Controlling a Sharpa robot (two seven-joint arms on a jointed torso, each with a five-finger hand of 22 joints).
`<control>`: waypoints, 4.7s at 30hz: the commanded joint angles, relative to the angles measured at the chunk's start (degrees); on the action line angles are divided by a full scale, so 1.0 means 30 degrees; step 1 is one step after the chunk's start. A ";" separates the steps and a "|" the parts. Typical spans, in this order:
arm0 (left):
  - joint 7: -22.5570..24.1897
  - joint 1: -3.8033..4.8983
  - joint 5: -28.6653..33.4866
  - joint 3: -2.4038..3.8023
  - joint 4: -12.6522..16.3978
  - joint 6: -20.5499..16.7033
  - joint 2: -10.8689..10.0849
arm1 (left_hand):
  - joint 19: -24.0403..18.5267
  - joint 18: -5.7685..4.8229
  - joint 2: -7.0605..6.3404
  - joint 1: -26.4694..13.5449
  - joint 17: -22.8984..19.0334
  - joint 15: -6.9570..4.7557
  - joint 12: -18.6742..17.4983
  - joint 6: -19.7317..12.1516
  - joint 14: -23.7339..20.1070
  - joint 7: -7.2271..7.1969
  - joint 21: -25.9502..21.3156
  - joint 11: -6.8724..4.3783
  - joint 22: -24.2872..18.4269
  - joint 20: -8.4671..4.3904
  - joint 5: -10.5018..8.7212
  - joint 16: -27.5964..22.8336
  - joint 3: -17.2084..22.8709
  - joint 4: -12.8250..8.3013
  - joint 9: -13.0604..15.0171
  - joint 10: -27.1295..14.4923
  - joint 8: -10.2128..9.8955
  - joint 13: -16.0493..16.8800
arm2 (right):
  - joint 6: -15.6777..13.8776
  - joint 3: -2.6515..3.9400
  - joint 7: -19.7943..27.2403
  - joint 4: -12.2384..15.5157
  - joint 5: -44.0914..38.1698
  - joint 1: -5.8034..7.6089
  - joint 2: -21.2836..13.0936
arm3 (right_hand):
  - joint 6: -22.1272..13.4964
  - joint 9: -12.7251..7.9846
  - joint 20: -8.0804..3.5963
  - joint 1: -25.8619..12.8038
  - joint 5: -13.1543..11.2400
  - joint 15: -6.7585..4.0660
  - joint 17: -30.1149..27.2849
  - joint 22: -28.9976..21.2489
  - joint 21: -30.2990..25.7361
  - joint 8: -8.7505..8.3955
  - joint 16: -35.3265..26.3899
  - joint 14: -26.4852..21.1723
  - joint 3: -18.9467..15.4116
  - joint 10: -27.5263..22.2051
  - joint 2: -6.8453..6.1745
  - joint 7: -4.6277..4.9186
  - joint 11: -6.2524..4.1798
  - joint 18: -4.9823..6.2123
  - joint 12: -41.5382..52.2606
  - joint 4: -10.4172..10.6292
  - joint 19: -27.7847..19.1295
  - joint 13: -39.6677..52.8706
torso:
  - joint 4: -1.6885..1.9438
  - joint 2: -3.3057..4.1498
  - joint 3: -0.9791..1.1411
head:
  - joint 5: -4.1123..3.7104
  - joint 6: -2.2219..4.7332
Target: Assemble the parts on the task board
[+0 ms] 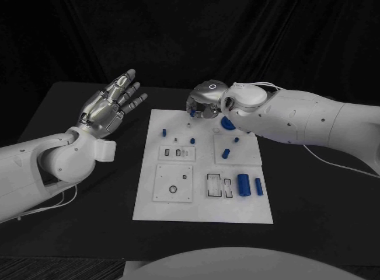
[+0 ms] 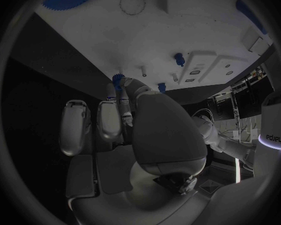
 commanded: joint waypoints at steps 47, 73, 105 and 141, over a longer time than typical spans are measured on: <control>0.0207 -0.0087 -0.0026 0.0015 -0.0336 0.0619 0.0063 | -0.0097 0.0339 0.0016 0.0107 -0.0031 0.0034 0.0082 0.0506 0.0027 0.0335 0.0000 0.0380 -0.0022 -0.0079 0.0209 -0.0071 0.0262 -0.0010 0.0076 0.0100 0.0259 0.0034 | -0.2676 0.0010 -0.0723 0.0858 -0.0027 -0.0110 -0.1620 | -0.5107 -0.2732 0.0713 -0.1038 -0.2956 0.0713 -0.2860 -0.1545 -0.2353 -0.1354 -0.1714 -0.2106 -0.2033 -0.3658 0.0585 -0.0854 0.0886 0.0382 -0.0298 0.0376 -0.1924 -0.0782 | -0.0096 -0.0064 0.0027 | 0.0029 -0.0071; 0.0125 -0.0158 -0.0026 0.0015 -0.0372 0.0846 0.0154 | -0.0093 0.0342 0.0037 0.0159 -0.0031 0.0051 0.0098 0.0596 0.0027 0.0387 0.0003 0.0422 -0.0020 -0.0075 0.0328 -0.0071 0.0333 -0.0058 0.0088 0.0117 0.0313 0.0042 | -0.0304 0.0003 -0.2451 0.4056 0.1201 -0.0348 -0.5907 | -0.2589 -0.3151 -0.0296 -0.4555 -0.3472 -0.0351 0.9844 0.4376 0.2672 -0.1957 0.5469 0.2225 -0.4174 1.0907 0.0825 -0.0158 -0.0791 -0.1220 2.3432 0.3411 0.2421 2.6732 | -0.0047 -0.0017 -0.0005 | 0.0182 -0.0268; 0.0058 -0.0217 -0.0026 0.0015 -0.0553 0.1022 0.0243 | -0.0099 0.0341 0.0051 0.0210 -0.0031 0.0075 0.0091 0.0553 0.0027 0.0397 -0.0003 0.0430 -0.0024 -0.0074 0.0397 -0.0071 0.0392 -0.0105 0.0078 0.0104 0.0313 0.0037 | 0.0261 -0.0002 -0.2900 0.3992 0.1207 -0.0760 -0.6347 | -0.1473 -0.2756 -0.0104 -0.4083 -0.3779 -0.0096 0.9844 0.4311 0.2560 -0.1485 0.5469 0.2225 -0.4251 1.0907 0.0649 0.0154 -0.0547 -0.1177 2.3432 0.3143 0.2310 2.6732 | -0.0032 -0.0056 -0.0029 | 0.0222 -0.0409; -0.0053 -0.0368 -0.0026 0.0015 -0.0661 0.1163 0.0283 | -0.0100 0.0340 0.0054 0.0253 -0.0031 0.0120 0.0092 0.0483 0.0027 0.0352 -0.0004 0.0404 -0.0025 -0.0075 0.0424 -0.0071 0.0452 -0.0149 0.0065 0.0100 0.0301 0.0037 | 0.0037 -0.0003 -0.2483 0.3528 0.1207 -0.1145 -0.5981 | -0.0685 0.1855 -0.0354 -0.2301 0.0108 -0.0422 0.9844 0.4325 0.2420 0.1088 0.5469 0.2225 -0.3527 1.0907 0.0815 -0.0279 -0.0887 -0.1147 2.3432 0.1108 0.2259 2.6732 | -0.0024 -0.0080 -0.0057 | 0.0296 -0.0453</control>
